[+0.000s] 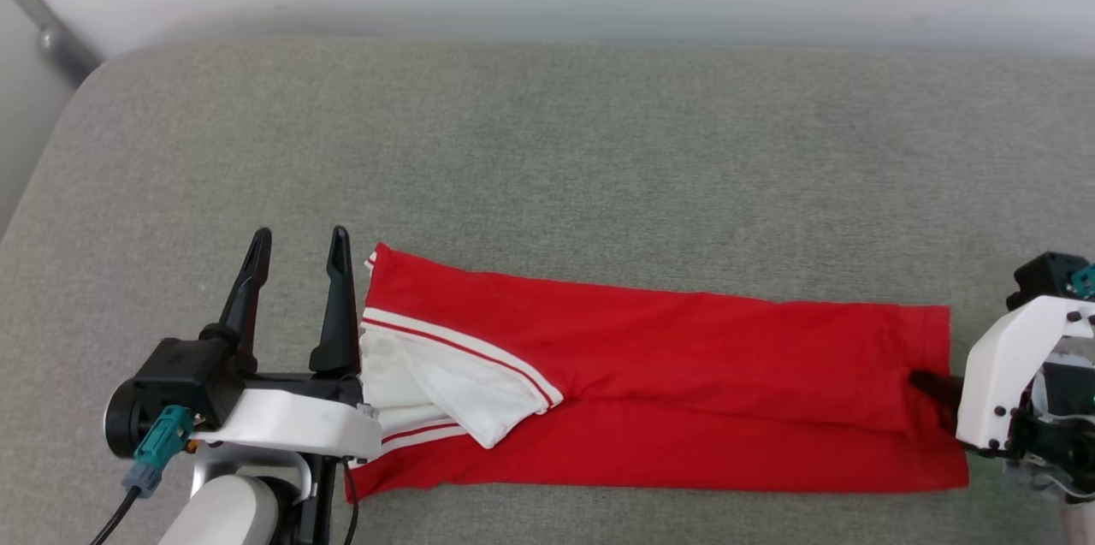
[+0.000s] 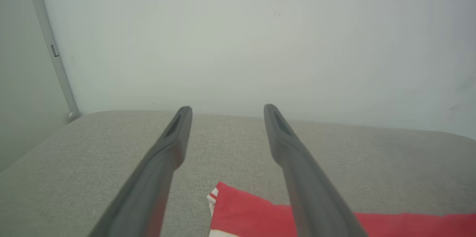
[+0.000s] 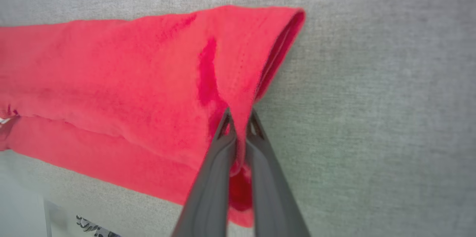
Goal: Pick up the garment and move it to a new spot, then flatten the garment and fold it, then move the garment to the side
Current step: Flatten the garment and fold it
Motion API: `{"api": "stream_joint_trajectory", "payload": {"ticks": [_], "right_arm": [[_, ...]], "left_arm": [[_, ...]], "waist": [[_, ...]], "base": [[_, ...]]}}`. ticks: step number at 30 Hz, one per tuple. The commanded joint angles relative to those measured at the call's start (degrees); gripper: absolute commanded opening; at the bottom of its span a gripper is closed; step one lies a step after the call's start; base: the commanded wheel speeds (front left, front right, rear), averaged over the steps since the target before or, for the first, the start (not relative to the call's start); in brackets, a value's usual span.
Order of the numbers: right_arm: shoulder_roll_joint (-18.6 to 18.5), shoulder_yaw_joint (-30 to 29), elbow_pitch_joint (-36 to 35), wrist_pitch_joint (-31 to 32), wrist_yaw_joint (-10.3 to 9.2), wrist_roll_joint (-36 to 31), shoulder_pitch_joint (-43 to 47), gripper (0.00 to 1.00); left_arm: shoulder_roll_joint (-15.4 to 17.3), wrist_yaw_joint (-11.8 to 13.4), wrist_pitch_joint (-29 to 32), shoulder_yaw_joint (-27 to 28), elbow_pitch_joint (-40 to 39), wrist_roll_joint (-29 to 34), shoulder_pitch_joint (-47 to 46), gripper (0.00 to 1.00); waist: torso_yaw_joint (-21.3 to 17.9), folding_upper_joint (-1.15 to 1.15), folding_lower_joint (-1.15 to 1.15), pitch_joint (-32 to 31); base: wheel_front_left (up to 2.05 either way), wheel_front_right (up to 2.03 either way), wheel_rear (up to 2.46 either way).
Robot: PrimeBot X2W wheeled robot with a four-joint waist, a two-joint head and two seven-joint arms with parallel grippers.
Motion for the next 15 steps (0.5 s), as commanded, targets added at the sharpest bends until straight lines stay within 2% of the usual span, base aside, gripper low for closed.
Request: {"api": "stream_joint_trajectory", "payload": {"ticks": [1,7,15], "right_arm": [[-0.6,0.2,-1.2,0.4,-0.05,0.3,-0.8,0.00],[-2.7,-3.0,-3.8,2.3,-0.05,-0.6,-0.6,0.00],[-5.3,-15.1,-5.3,5.8,-0.05,-4.0,-0.9,0.00]], "left_arm": [[0.5,0.4,0.2,0.2,0.2,0.5,0.7,1.00],[1.6,1.4,1.2,0.4,0.3,0.4,2.4,1.00],[2.6,1.9,2.1,0.1,0.7,0.3,4.3,1.00]], "waist": [[-1.1,0.00,-0.01,-1.2],[-3.3,0.00,-0.01,-3.0],[-5.9,0.00,-0.01,-4.9]], "base": [[0.00,0.00,0.00],[0.00,0.00,0.00],[0.00,0.00,0.00]]}}
